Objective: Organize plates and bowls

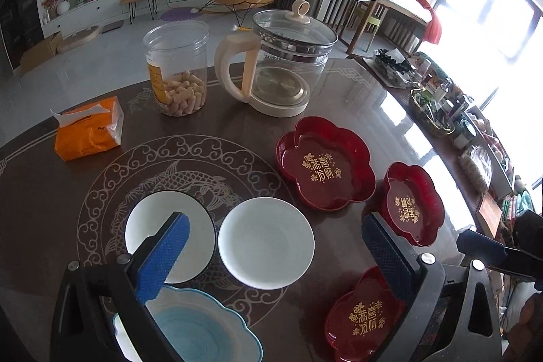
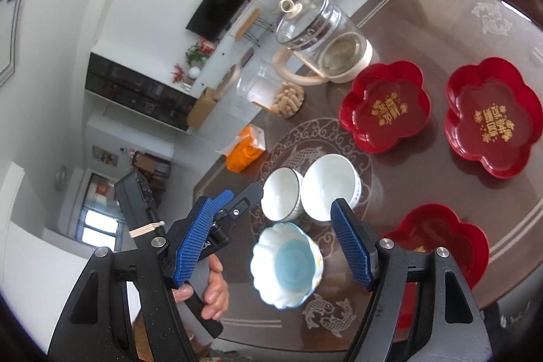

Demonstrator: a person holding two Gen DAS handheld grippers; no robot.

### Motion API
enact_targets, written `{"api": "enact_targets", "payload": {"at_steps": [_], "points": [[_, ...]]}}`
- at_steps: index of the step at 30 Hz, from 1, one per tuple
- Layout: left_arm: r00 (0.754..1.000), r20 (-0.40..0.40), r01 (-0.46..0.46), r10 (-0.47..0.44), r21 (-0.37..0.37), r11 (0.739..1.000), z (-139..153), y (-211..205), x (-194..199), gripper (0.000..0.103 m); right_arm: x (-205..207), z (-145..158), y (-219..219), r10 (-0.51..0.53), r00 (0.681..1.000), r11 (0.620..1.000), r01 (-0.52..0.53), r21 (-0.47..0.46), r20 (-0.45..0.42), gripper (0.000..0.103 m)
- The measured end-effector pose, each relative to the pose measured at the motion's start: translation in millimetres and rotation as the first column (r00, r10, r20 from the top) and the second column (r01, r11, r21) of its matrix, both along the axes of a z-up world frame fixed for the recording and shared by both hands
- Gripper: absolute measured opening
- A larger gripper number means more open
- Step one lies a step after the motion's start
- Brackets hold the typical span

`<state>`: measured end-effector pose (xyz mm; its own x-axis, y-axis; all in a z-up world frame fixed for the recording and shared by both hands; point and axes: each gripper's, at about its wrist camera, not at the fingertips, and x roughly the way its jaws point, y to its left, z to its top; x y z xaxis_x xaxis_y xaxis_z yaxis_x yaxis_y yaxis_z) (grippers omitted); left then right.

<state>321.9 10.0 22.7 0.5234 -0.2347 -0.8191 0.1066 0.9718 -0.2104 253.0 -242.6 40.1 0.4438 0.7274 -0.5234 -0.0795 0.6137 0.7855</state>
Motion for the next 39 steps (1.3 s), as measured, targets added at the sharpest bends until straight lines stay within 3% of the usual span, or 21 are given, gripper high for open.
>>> {"api": "enact_targets", "payload": {"at_steps": [4, 8, 11, 18, 19, 24, 30, 33, 35, 36, 37, 39], "points": [[0.998, -0.059, -0.015, 0.017, 0.027, 1.0, -29.1, -2.1, 34.0, 0.101, 32.5, -39.2, 1.3, -0.014, 0.999, 0.999, 0.015, 0.042, -0.043, 0.076], [0.995, -0.095, -0.007, 0.012, 0.054, 0.999, -48.4, -8.6, 65.5, 0.101, 62.0, -55.3, -4.1, -0.069, 0.997, 0.985, 0.062, -0.158, -0.04, 0.076], [0.994, -0.107, -0.01, 0.017, 0.07, 0.997, -59.3, -14.5, 89.4, 0.101, 83.1, -60.1, -8.4, -0.088, 0.996, 0.934, 0.08, -0.347, -0.007, 0.075], [0.987, -0.155, -0.035, 0.048, 0.087, 0.996, -90.8, -28.3, 134.6, 0.097, 131.9, -98.3, -33.7, -0.146, 0.986, 0.9, 0.098, -0.424, -0.083, 0.073], [0.986, -0.16, -0.035, 0.049, 0.087, 0.996, -95.0, -30.7, 139.5, 0.094, 137.7, -103.2, -35.9, -0.148, 0.985, 0.892, 0.093, -0.443, -0.091, 0.073], [0.98, -0.192, -0.027, 0.047, 0.108, 0.994, -115.3, -42.2, 159.0, 0.075, 159.1, -129.7, -39.9, -0.137, 0.98, 0.867, 0.049, -0.496, -0.142, 0.05], [0.971, -0.231, -0.027, 0.057, 0.132, 0.991, -132.6, -50.1, 173.7, 0.047, 167.2, -147.0, -37.9, -0.144, 0.978, 0.826, 0.036, -0.562, -0.149, 0.046], [0.969, -0.241, -0.027, 0.059, 0.131, 0.991, -138.0, -52.6, 177.1, 0.043, 168.6, -154.1, -37.9, -0.14, 0.977, 0.827, 0.025, -0.562, -0.162, 0.034], [0.971, -0.232, -0.026, 0.054, 0.124, 0.992, -140.0, -55.6, 178.1, 0.031, 167.8, -158.4, -38.1, -0.144, 0.974, 0.835, 0.024, -0.549, -0.175, 0.023], [0.972, -0.233, -0.014, 0.041, 0.117, 0.993, -141.3, -59.5, 179.0, 0.019, 166.6, -160.2, -38.7, -0.149, 0.972, 0.836, 0.027, -0.549, -0.18, 0.014], [0.971, -0.237, 0.002, 0.025, 0.112, 0.994, -142.4, -63.1, 178.9, 0.009, 165.6, -161.6, -38.4, -0.15, 0.971, 0.839, 0.026, -0.544, -0.185, 0.012], [0.975, -0.222, 0.018, 0.016, 0.152, 0.988, -139.6, -69.2, 176.5, 0.009, 162.0, -160.7, -35.4, -0.145, 0.972, 0.839, 0.022, -0.544, -0.184, 0.01]]}}
